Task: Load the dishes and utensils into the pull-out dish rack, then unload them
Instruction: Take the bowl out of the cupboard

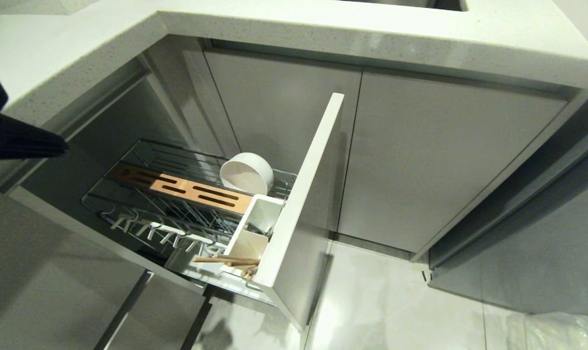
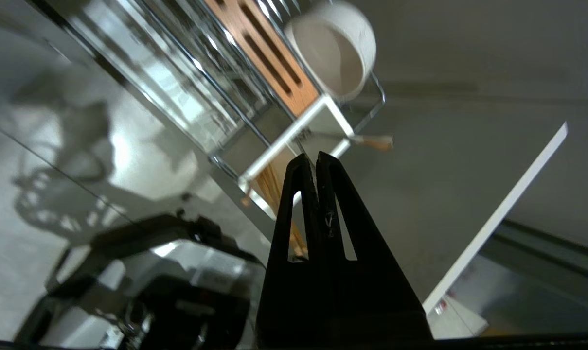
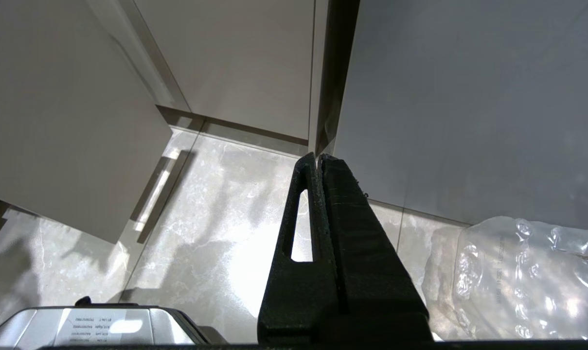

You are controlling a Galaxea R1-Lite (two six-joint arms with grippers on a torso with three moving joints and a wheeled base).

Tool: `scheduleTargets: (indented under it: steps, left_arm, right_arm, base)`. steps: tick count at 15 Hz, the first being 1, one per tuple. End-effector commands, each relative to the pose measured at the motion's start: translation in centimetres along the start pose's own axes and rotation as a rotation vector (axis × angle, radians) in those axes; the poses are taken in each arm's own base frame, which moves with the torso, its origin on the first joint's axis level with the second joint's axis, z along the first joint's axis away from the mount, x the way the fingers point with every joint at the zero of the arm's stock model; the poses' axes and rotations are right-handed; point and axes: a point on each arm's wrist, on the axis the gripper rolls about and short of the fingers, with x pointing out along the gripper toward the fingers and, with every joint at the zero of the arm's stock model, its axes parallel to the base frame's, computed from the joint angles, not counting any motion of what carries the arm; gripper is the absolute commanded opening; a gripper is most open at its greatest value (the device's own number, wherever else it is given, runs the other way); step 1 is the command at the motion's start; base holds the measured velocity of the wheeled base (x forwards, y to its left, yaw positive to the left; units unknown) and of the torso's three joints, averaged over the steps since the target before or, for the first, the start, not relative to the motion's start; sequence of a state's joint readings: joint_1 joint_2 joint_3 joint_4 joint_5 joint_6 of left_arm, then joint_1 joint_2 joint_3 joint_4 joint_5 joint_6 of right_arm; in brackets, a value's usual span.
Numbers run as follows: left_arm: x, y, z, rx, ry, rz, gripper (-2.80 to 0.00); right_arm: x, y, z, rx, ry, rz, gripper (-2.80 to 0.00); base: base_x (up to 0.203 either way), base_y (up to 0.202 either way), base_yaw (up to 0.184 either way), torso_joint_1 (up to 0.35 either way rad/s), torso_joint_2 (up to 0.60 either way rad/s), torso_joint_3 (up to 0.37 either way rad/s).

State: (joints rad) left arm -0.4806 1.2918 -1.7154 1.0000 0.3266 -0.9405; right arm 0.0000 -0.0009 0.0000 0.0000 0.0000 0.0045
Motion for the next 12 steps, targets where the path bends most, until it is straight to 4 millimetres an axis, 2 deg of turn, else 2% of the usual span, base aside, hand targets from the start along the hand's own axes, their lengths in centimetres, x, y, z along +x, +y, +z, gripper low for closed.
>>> scheduleTargets:
  steps: [1, 3, 7, 8, 12]
  left_arm:
    - [2.4, -1.0, -1.4, 0.022, 0.07, 0.024, -2.8]
    - [4.7, -2.0, -2.7, 0.029, 0.078, 0.038, -2.8]
    - [10.9, -3.5, -5.8, 0.051, 0.024, 0.135, -2.8]
    - [11.7, -3.8, -6.5, 0.065, 0.029, 0.14, 0.0]
    - [15.2, -5.5, -8.1, 0.082, 0.034, 0.136, 0.0]
  right_arm:
    - [0.0, 0.0, 0.0, 0.0, 0.001, 0.0, -2.8]
    - [0.0, 0.0, 0.0, 0.0, 0.001, 0.0, -2.8]
    - [0.0, 0.0, 0.0, 0.0, 0.001, 0.0, -2.8]
    - [0.0, 0.0, 0.0, 0.0, 0.001, 0.0, -2.8]
    - [0.0, 0.0, 0.0, 0.0, 0.001, 0.0, -2.8]
  base:
    - [0.0, 0.0, 0.0, 0.0, 0.0, 0.0]
    - [0.0, 0.0, 0.0, 0.0, 0.0, 0.0]
    - [0.0, 0.0, 0.0, 0.0, 0.0, 0.0]
    - [0.0, 0.0, 0.0, 0.0, 0.0, 0.0]
    - [0.0, 0.0, 0.0, 0.0, 0.0, 0.0]
